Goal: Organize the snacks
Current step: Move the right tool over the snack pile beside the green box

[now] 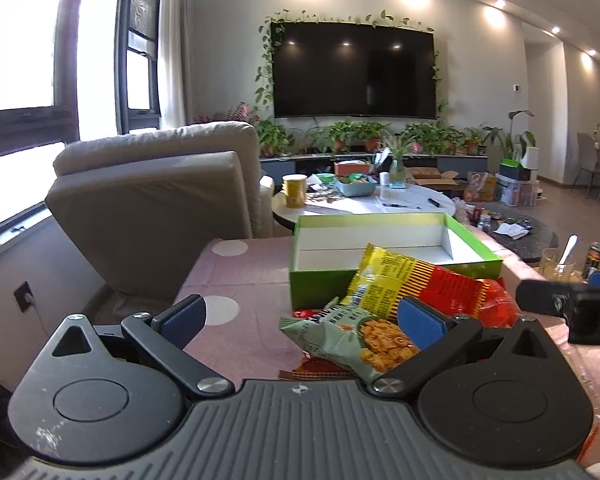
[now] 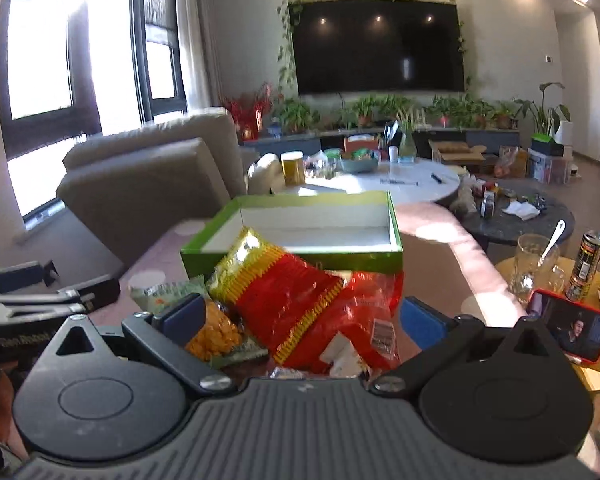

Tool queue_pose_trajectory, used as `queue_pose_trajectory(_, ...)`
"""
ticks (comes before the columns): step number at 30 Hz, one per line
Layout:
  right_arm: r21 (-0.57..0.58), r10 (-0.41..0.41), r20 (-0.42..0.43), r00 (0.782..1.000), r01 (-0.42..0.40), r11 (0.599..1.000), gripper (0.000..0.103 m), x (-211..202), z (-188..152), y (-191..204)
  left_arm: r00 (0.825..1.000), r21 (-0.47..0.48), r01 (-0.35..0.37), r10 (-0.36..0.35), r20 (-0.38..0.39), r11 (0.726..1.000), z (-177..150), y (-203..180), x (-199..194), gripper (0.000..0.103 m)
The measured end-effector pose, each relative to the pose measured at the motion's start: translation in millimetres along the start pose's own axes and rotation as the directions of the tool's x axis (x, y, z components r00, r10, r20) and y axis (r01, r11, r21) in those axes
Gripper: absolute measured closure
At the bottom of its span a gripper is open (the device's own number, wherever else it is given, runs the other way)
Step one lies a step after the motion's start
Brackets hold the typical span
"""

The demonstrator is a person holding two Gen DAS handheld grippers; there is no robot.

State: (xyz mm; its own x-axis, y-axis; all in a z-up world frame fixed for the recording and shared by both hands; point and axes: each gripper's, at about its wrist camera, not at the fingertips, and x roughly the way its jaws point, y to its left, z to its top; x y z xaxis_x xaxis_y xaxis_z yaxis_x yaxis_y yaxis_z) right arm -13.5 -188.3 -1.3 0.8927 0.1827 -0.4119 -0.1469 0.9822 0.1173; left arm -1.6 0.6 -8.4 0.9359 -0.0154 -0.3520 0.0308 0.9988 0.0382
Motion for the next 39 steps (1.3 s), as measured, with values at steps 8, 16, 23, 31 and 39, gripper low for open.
queue_pose_trajectory(8, 0.066, -0.005, -0.027, 1.000, 0.007, 0.998, 0.015, 6.3, 3.5, -2.4, 1.000, 0.040, -0.017, 0.017, -0.013, 0.999, -2.7, -4.5, 1.2, 0.000)
queue_pose_trajectory(16, 0.060, 0.017, -0.007, 1.000, -0.016, 0.998, 0.015, 2.6, 1.2, -1.3, 1.000, -0.030, -0.008, 0.008, 0.002, 1.000, -2.1, 1.8, -0.6, 0.001)
queue_pose_trajectory(23, 0.080, 0.032, -0.047, 0.998, -0.028, 0.996, 0.015, 6.7, -0.2, -3.0, 0.999, -0.029, -0.011, 0.012, 0.042, 1.000, -2.4, 1.0, -2.8, 0.001)
queue_pose_trajectory(31, 0.062, 0.058, -0.048, 0.997, -0.055, 0.997, 0.015, 4.0, -3.3, 1.4, 1.000, -0.024, 0.005, -0.006, -0.017, 1.000, -2.0, 0.5, 0.6, 0.001)
queue_pose_trajectory(39, 0.060, 0.057, -0.046, 0.997, -0.054, 0.997, 0.015, 4.1, -3.6, 1.9, 1.000, -0.024, 0.010, -0.011, -0.023, 1.000, -3.1, 3.1, -0.3, 0.001)
